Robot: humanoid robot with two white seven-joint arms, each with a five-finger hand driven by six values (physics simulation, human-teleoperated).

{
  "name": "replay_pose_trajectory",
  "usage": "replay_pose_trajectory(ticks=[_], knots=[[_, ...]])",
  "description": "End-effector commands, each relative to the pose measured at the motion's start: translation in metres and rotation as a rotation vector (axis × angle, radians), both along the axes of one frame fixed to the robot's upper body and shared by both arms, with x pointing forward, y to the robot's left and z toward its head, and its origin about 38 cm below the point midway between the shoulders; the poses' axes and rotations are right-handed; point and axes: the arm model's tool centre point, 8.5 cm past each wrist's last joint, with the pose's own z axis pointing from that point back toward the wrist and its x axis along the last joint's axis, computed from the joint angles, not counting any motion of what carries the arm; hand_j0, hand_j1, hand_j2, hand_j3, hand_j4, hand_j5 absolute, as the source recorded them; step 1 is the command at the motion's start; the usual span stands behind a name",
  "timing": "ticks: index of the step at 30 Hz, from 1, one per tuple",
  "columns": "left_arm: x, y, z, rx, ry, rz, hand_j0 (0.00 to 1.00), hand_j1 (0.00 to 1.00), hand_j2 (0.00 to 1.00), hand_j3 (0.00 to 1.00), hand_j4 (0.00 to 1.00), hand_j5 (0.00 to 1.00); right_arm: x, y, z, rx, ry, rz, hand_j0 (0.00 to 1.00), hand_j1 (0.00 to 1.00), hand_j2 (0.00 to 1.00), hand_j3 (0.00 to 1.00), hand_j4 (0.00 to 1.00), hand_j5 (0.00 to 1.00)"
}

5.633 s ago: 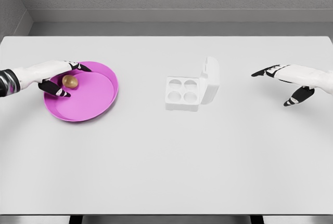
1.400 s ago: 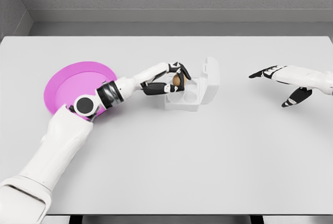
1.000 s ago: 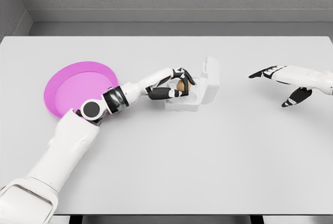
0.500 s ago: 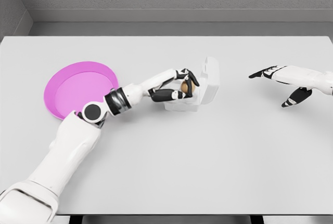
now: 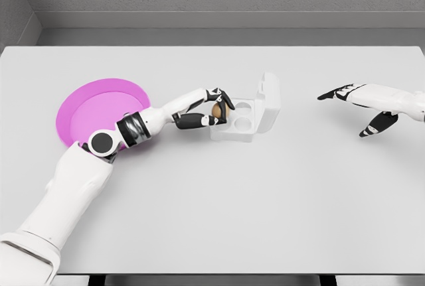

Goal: Pack egg into the box and close the box lid

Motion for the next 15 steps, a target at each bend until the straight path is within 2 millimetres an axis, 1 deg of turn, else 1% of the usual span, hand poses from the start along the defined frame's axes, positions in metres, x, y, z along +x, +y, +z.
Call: replay_pose_trajectory(ticks=[1,4,6,15], knots=[[0.0005,0.0011,0.0008,-0.008,0.003,0.005,0.25,0.25,0.25,0.25,0.25,0.25,0.0,-0.0002,0.0002,0.005,0.001,-0.003,1.0,1.0,1.0,1.0,1.0,1.0],[0.0004,0.0003,0.0007,-0.008,0.003,0.004,0.26,0.26,0.26,0.26,0.26,0.26,-0.0006,0.0039,0.0021,0.006,-0.005,0.01,1.0,1.0,1.0,1.0,1.0,1.0],[0.0005,0.0003,0.0012,-0.007,0.0,0.004,0.32,0.32,0.32,0.32,0.32,0.32,-0.0007,0.0041,0.0016,0.005,-0.004,0.011,1.0,1.0,1.0,1.0,1.0,1.0],[0.0007,-0.0042,0.003,-0.011,-0.004,-0.003,0.32,0.32,0.32,0.32,0.32,0.32,-0.0006,0.0046,0.0015,0.004,-0.003,0.013,1.0,1.0,1.0,1.0,1.0,1.0]])
